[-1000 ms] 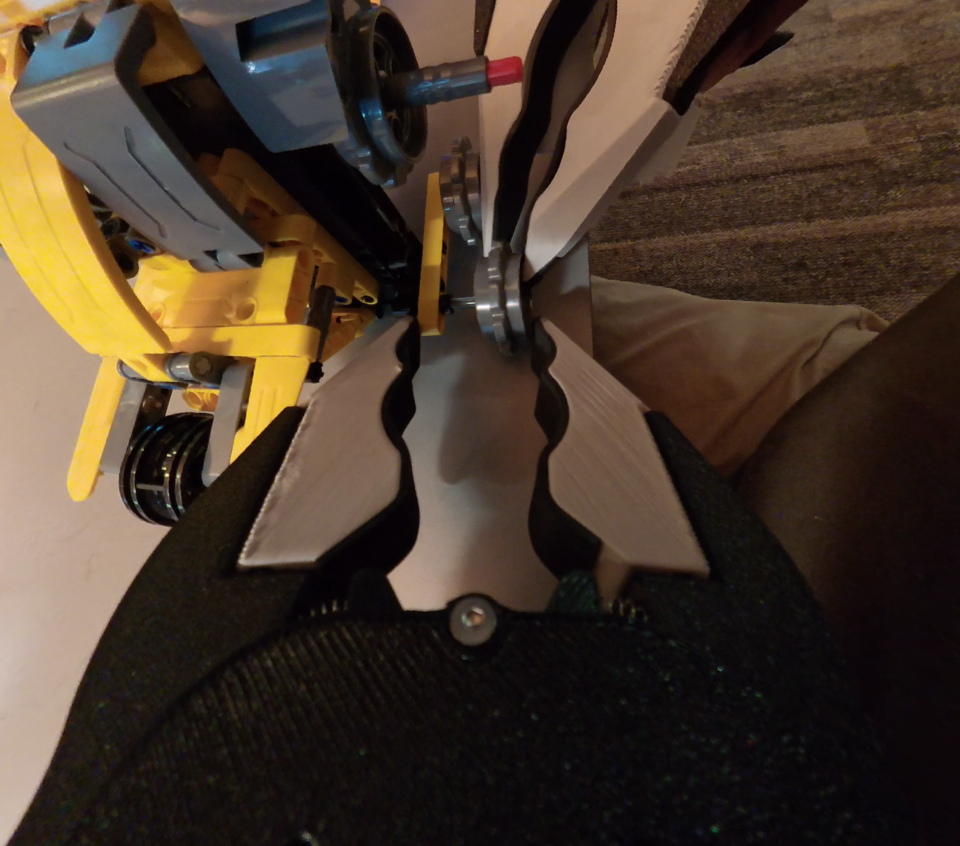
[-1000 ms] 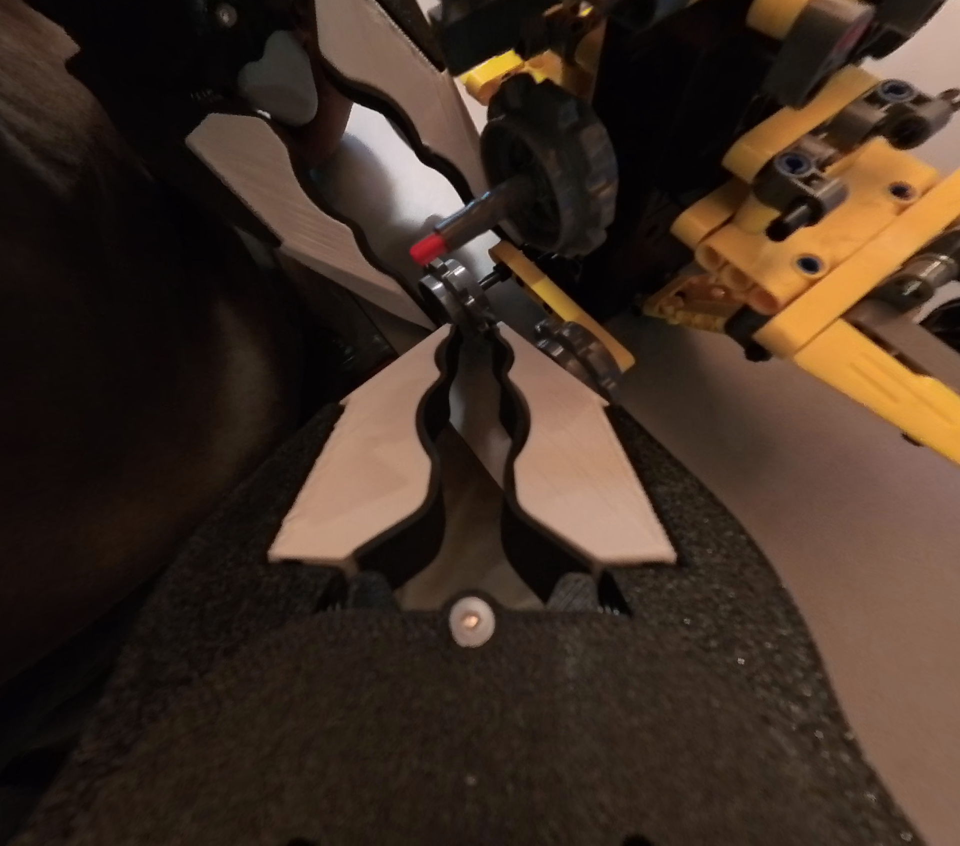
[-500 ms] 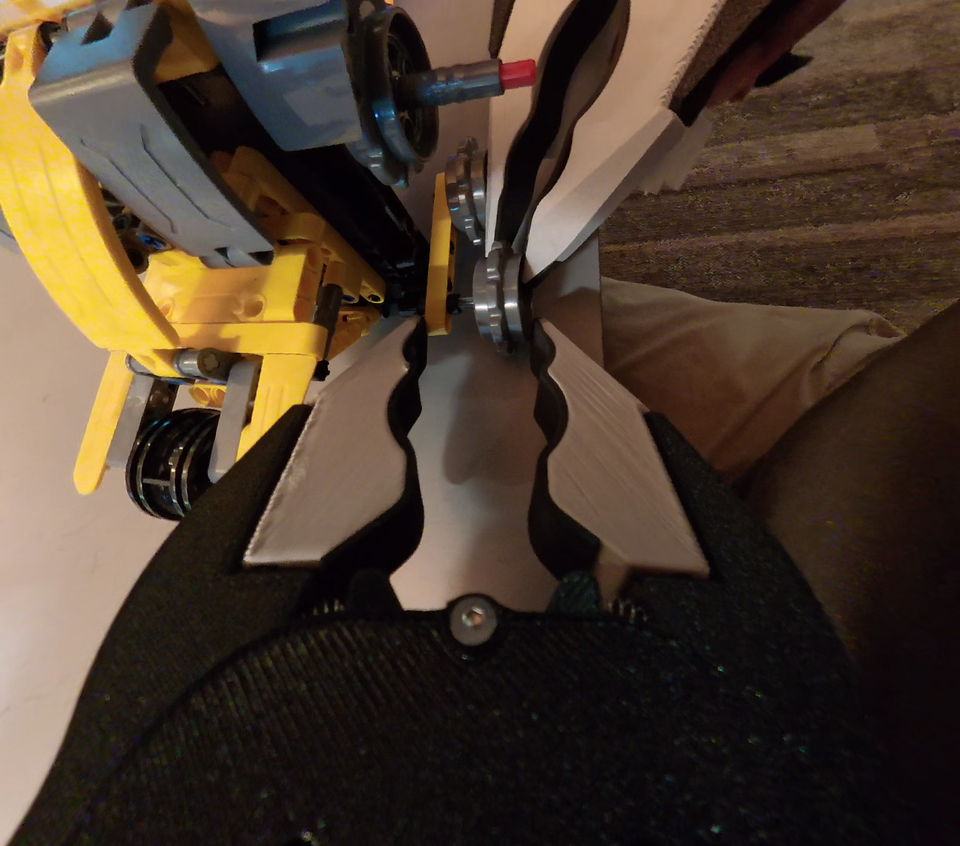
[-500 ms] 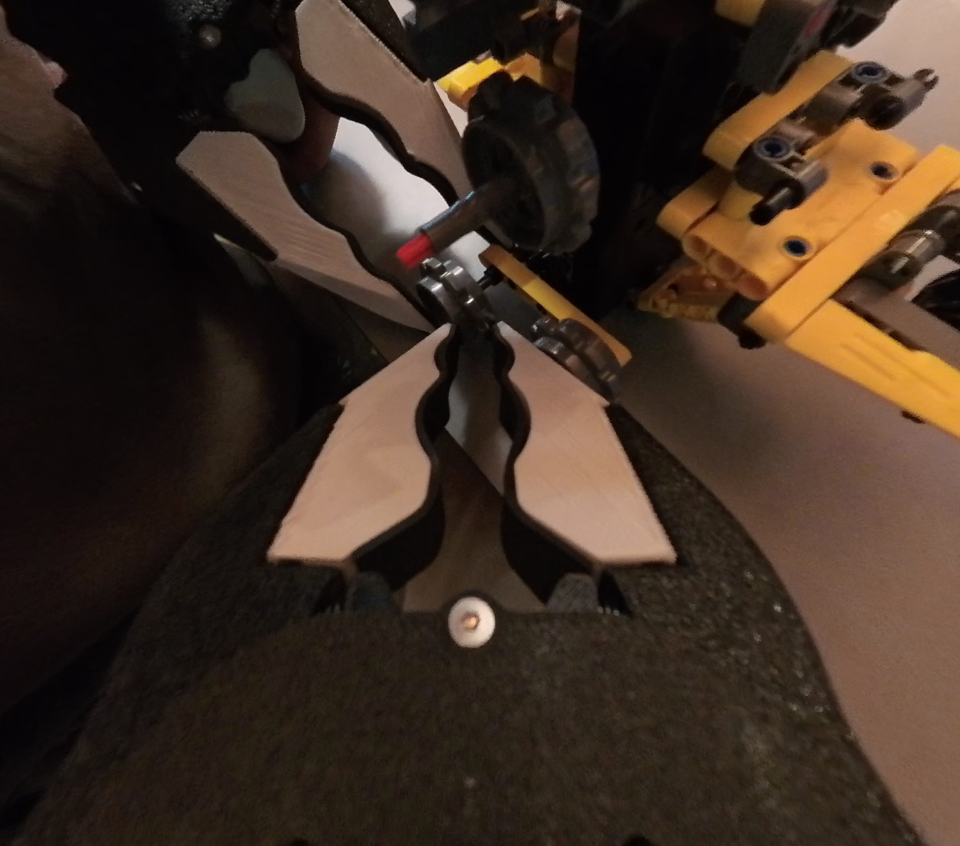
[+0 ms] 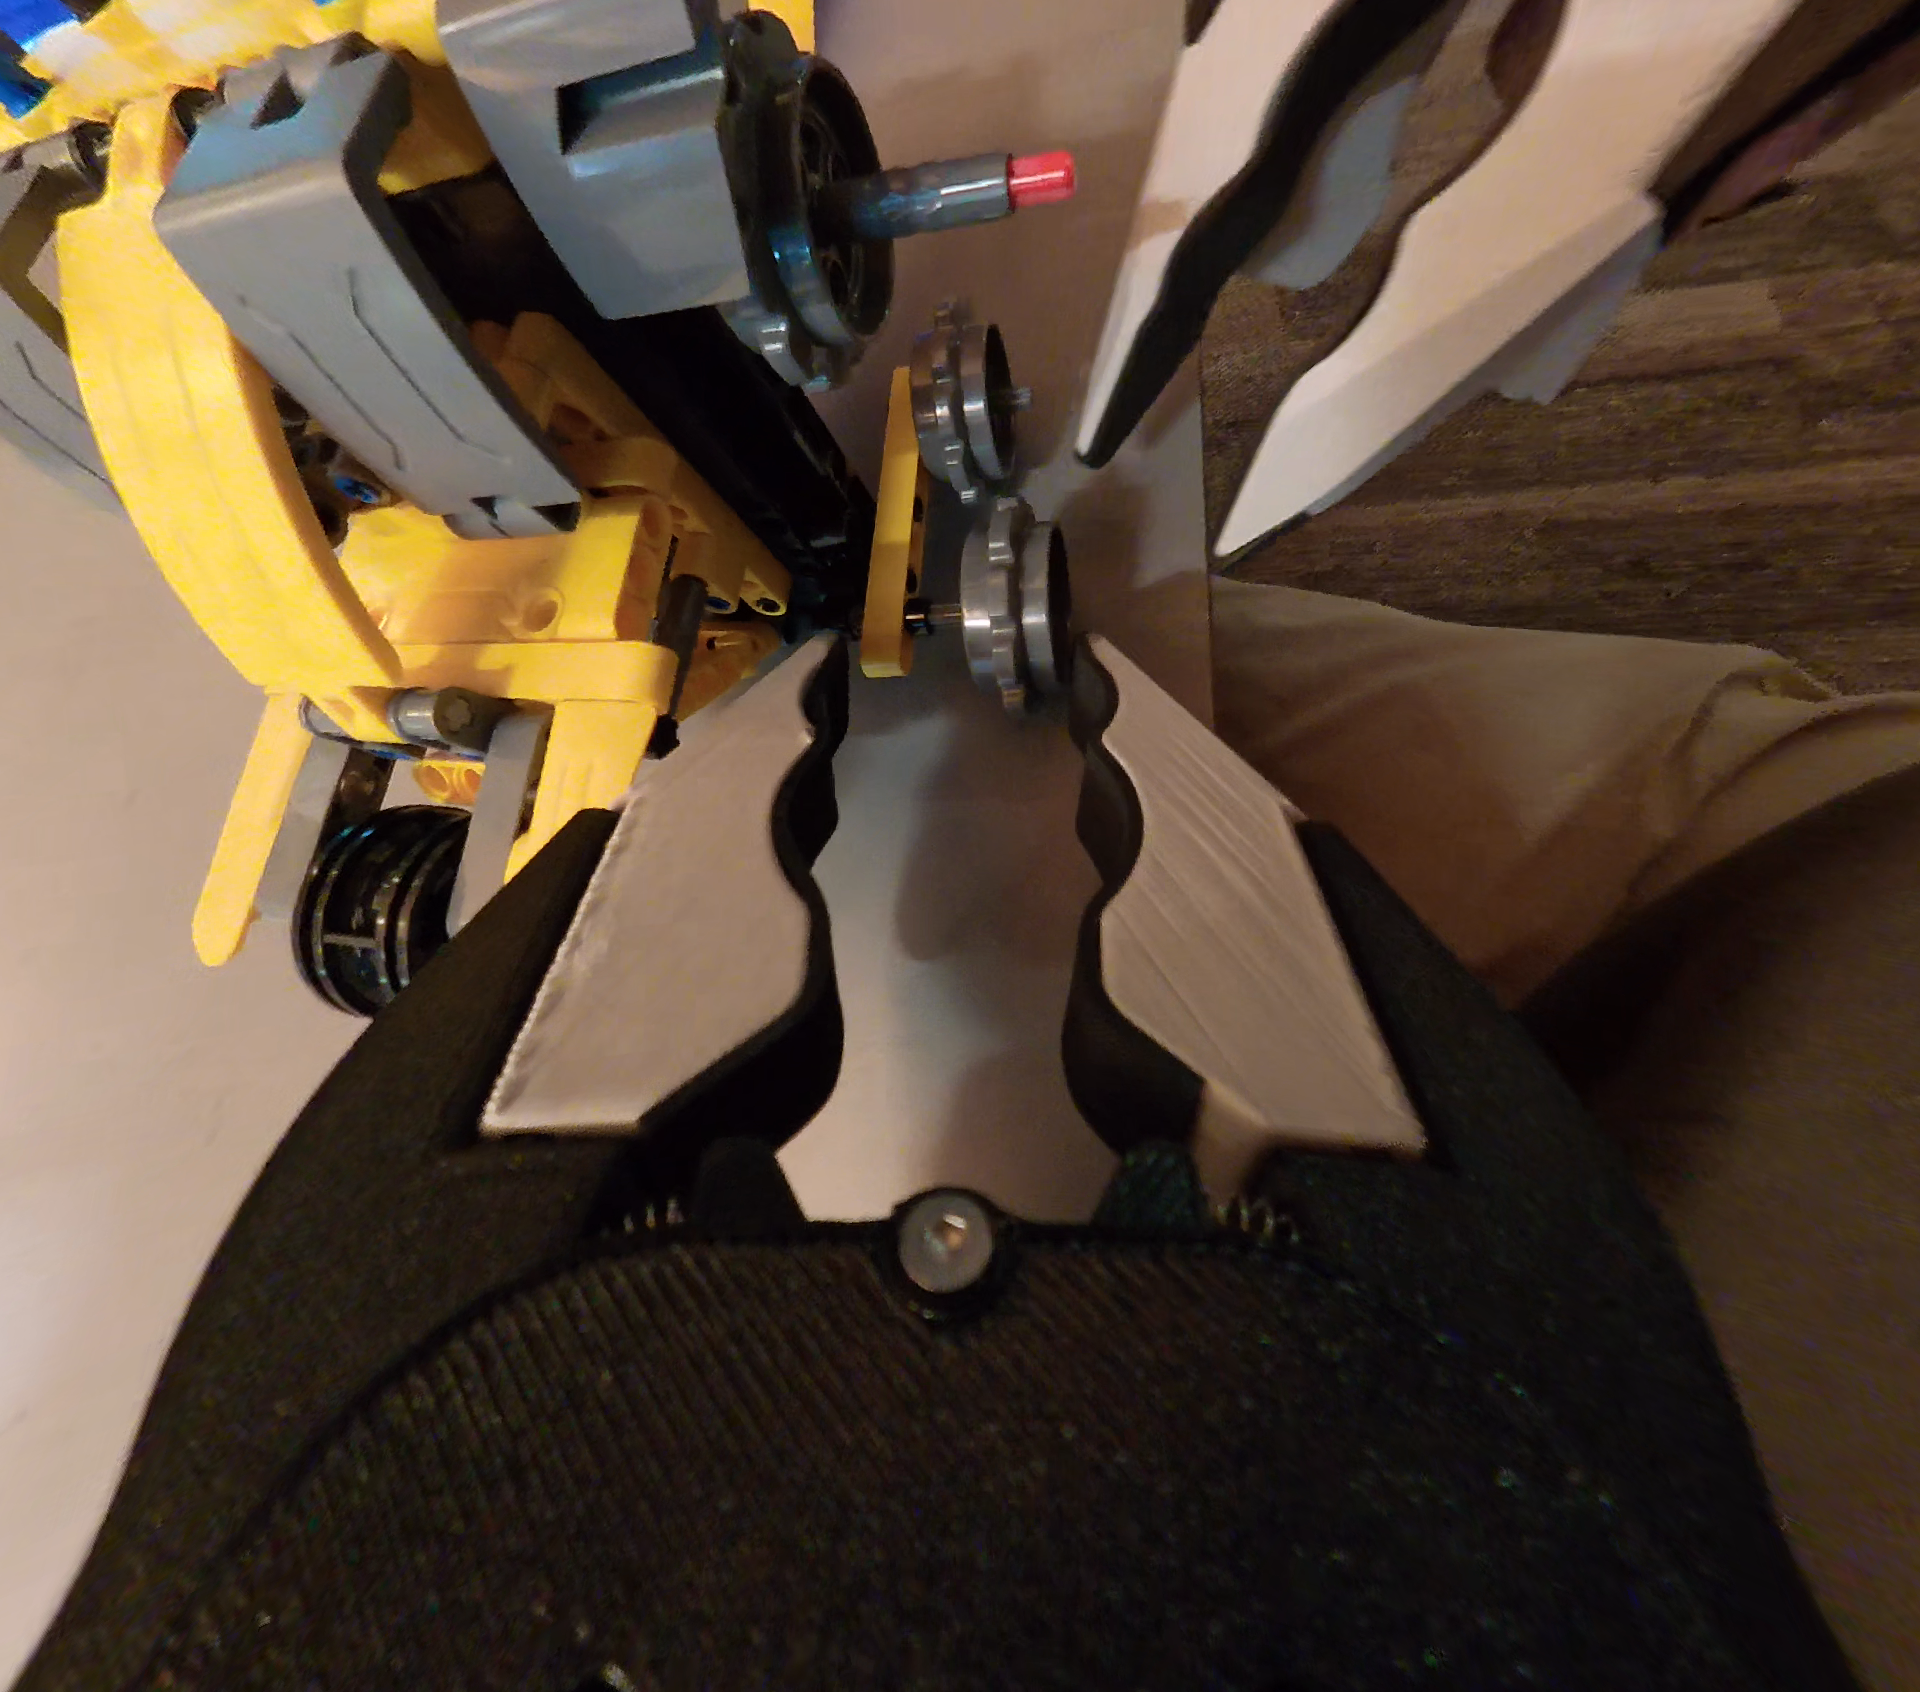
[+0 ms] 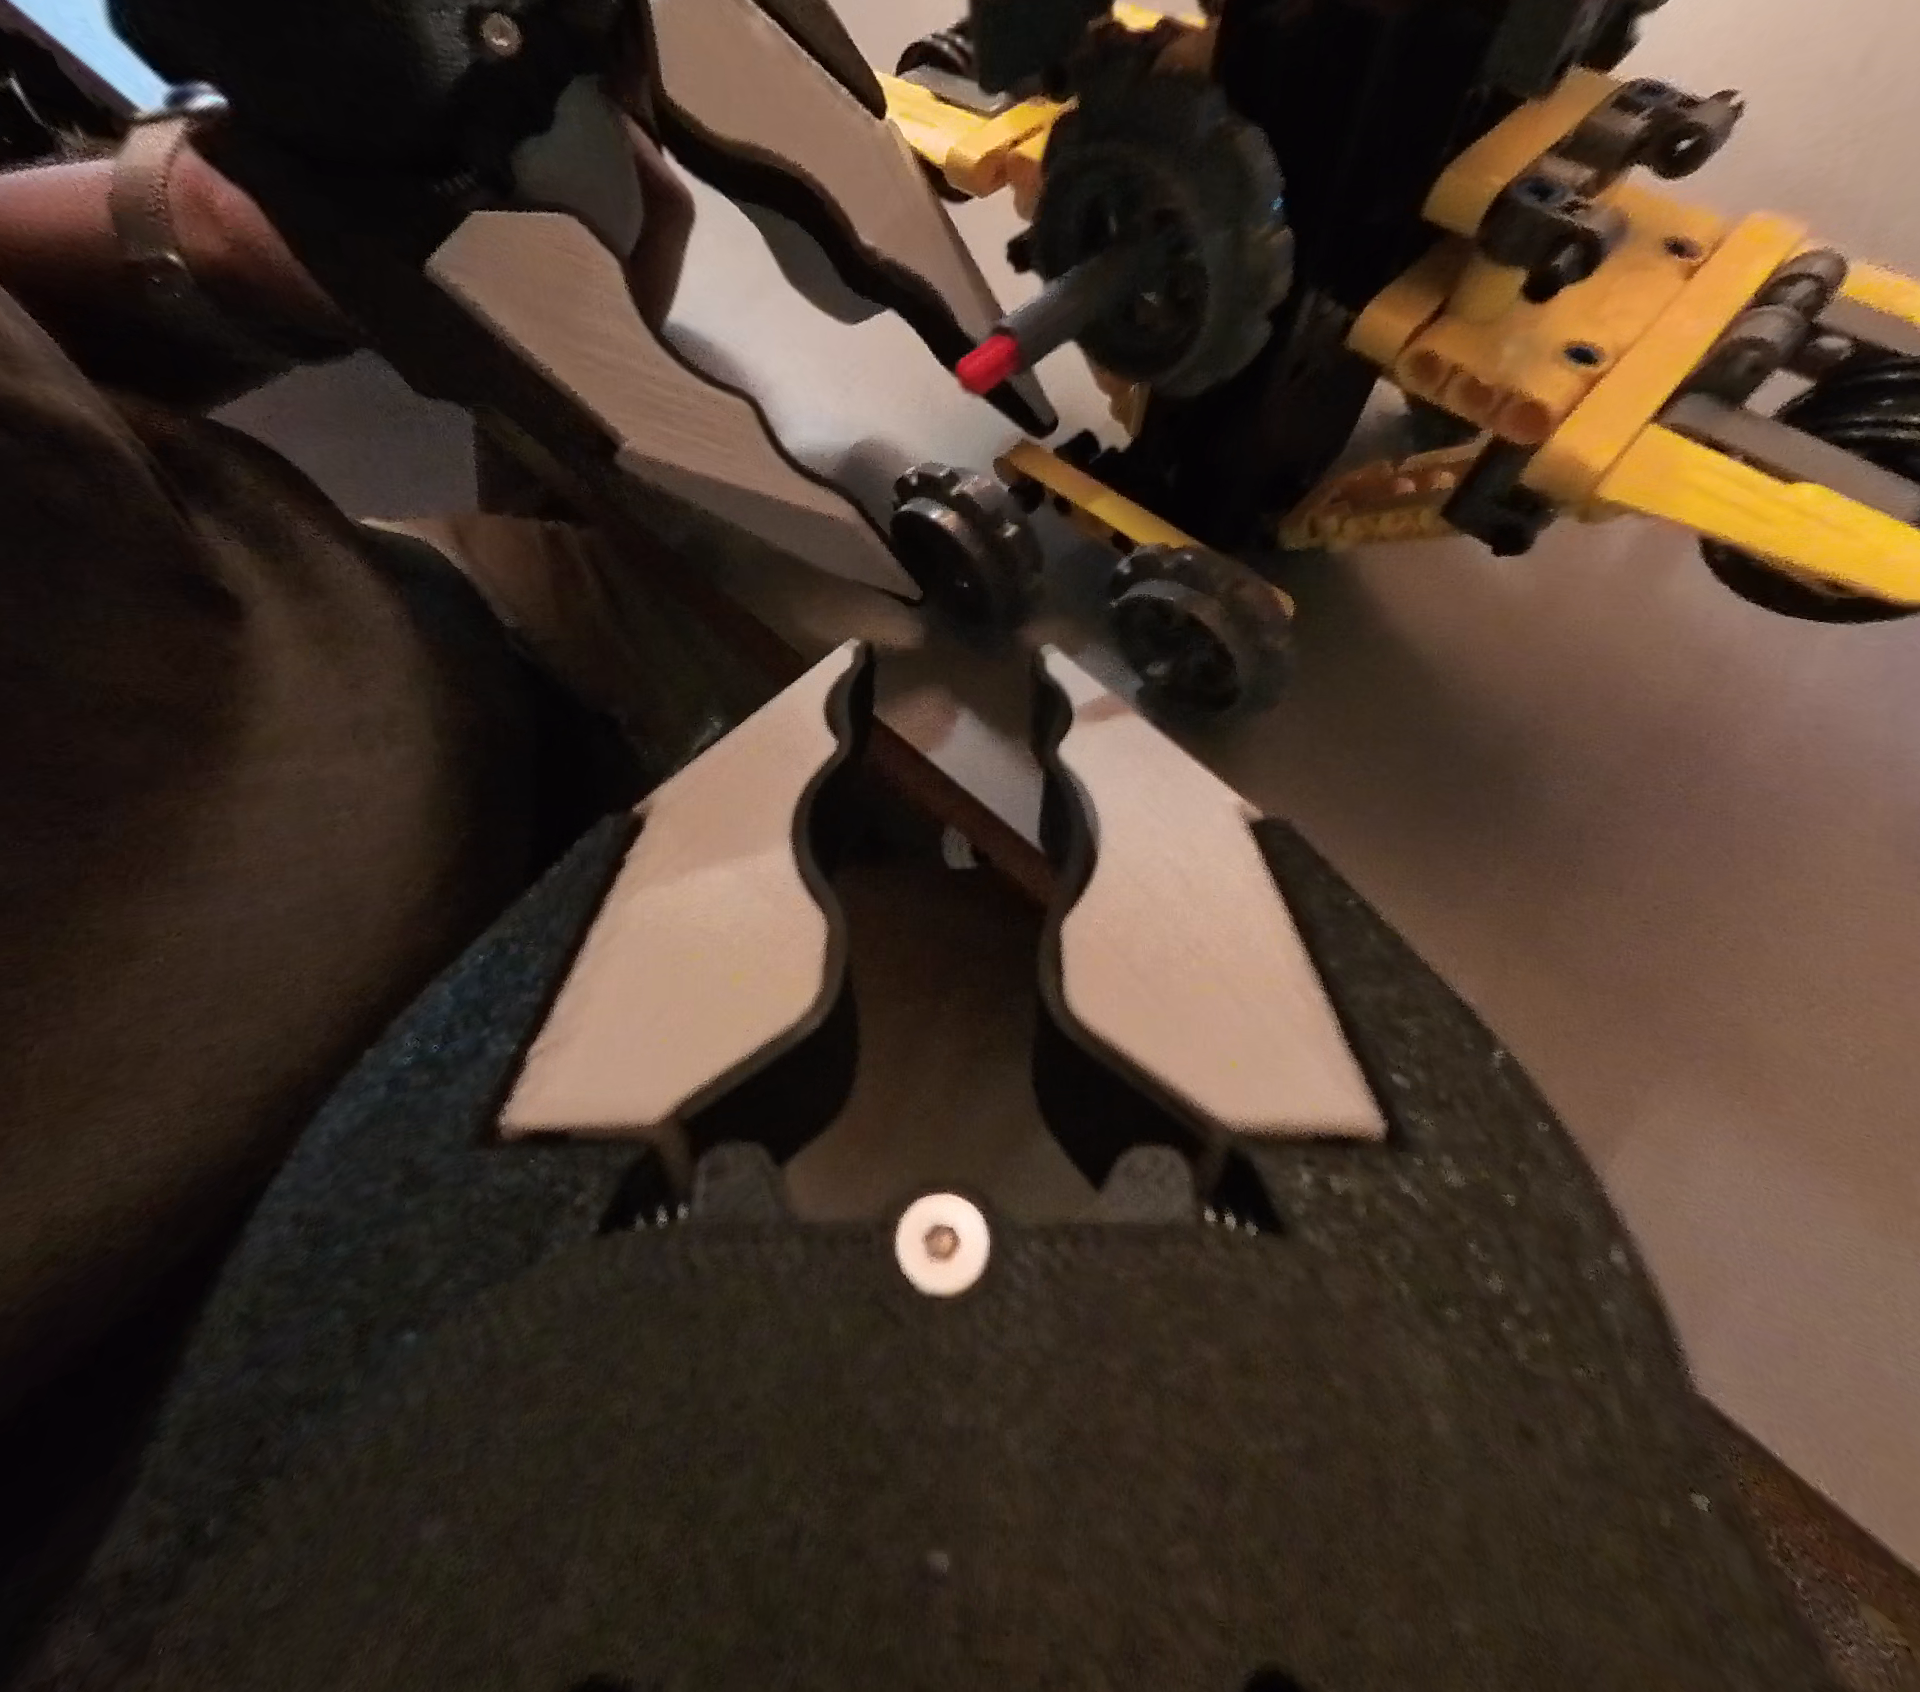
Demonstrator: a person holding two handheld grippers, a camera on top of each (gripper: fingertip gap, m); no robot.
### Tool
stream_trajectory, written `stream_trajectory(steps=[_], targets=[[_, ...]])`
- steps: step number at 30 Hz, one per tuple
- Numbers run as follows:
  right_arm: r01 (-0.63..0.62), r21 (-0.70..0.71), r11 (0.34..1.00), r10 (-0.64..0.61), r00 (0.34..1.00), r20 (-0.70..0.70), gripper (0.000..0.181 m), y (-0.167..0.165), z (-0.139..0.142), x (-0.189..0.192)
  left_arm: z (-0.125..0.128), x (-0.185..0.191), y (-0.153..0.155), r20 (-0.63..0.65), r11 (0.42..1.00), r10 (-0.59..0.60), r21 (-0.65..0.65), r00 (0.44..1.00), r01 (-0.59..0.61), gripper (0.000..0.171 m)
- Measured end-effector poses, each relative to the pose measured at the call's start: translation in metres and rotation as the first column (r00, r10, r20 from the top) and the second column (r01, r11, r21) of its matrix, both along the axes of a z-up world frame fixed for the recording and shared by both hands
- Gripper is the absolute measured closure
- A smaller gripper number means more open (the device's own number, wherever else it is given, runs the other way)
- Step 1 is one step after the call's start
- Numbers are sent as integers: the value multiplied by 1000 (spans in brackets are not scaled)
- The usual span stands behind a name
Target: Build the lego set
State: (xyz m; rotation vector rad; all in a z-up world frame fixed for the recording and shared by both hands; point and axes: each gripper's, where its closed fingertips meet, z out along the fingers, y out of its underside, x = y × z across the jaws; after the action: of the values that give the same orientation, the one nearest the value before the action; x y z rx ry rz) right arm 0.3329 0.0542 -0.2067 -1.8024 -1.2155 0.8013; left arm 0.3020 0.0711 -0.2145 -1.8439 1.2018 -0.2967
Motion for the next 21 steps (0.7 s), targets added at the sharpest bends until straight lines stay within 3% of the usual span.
stream_trajectory(steps=[10,15,21], targets=[[118,176,977,-112,993,-42,152,3,11,-1,3,0,-1,31,1000,-10,-6,999,10,137],[107,248,963,-108,994,-10,153,6,11,-4,6,-1,-1,63,1000,-10,-29,998,11,139],[98,305,947,-102,995,0,154,11,21,8,1,-3,1,40,999,12,-48,999,-10,125]])
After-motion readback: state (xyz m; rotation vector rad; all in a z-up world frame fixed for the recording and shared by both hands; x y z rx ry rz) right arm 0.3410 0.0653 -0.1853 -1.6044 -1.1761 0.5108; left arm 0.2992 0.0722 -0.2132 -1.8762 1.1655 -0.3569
